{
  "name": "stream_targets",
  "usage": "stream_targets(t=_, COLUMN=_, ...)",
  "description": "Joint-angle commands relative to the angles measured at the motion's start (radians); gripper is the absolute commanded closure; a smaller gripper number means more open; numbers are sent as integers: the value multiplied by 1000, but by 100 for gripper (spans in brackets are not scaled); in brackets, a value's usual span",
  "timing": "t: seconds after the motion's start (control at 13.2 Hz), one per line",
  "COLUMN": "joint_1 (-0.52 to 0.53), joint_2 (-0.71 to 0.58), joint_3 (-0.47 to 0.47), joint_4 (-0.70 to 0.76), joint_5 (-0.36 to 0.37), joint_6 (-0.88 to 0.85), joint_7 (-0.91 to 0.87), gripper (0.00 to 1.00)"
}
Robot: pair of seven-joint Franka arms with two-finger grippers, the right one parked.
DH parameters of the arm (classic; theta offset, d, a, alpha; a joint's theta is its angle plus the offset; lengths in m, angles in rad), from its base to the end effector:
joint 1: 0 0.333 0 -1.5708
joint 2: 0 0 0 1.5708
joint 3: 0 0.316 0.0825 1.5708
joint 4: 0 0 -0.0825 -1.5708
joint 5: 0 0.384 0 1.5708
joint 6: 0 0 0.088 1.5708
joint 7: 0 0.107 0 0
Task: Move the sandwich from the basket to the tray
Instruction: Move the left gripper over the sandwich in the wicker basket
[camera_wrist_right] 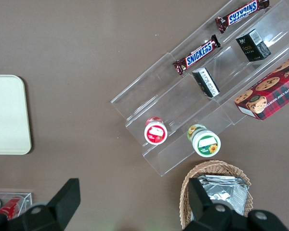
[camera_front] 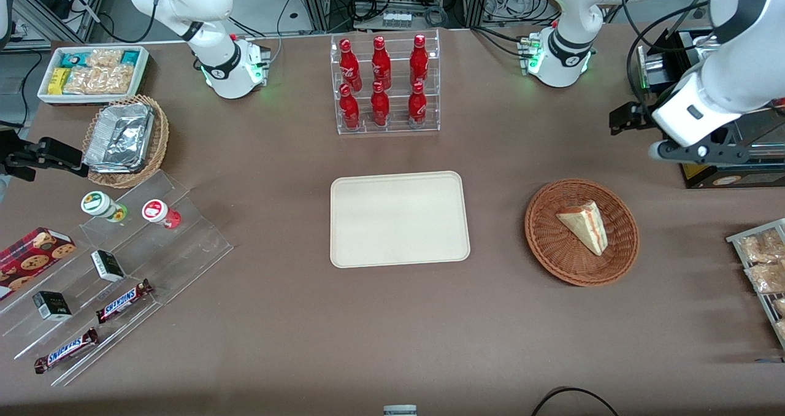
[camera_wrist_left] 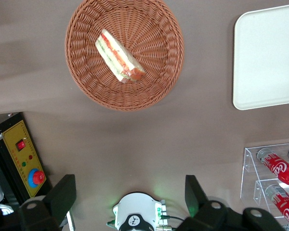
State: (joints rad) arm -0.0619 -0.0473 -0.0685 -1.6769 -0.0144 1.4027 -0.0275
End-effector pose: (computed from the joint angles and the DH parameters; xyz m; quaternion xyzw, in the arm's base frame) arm 0.5126 -0.0698 0.5882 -0.9922 0.0513 0.1133 0.0034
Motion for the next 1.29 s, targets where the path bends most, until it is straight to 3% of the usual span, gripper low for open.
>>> stream_targets(t=0.0, joint_1=-7, joint_2=-20, joint_3=9, joint_4=3, joint_5=8, joint_6=-19, joint_7=-2, gripper=0)
stream_targets(t=0.45, joint_1=-7, joint_2=1, joint_3=10, joint_4=-153, joint_5=24, joint_6=152, joint_7=3, gripper=0)
stream_targets(t=0.91, joint_1=28, joint_2=29, joint_3=12, joint_4=-388, joint_5=25, joint_6=473, joint_7=-2, gripper=0)
stream_targets(t=1.21, joint_1=46, joint_2=105, joint_3=13, joint_4=-419, joint_5=27, joint_6=602, joint_7=-3, gripper=0)
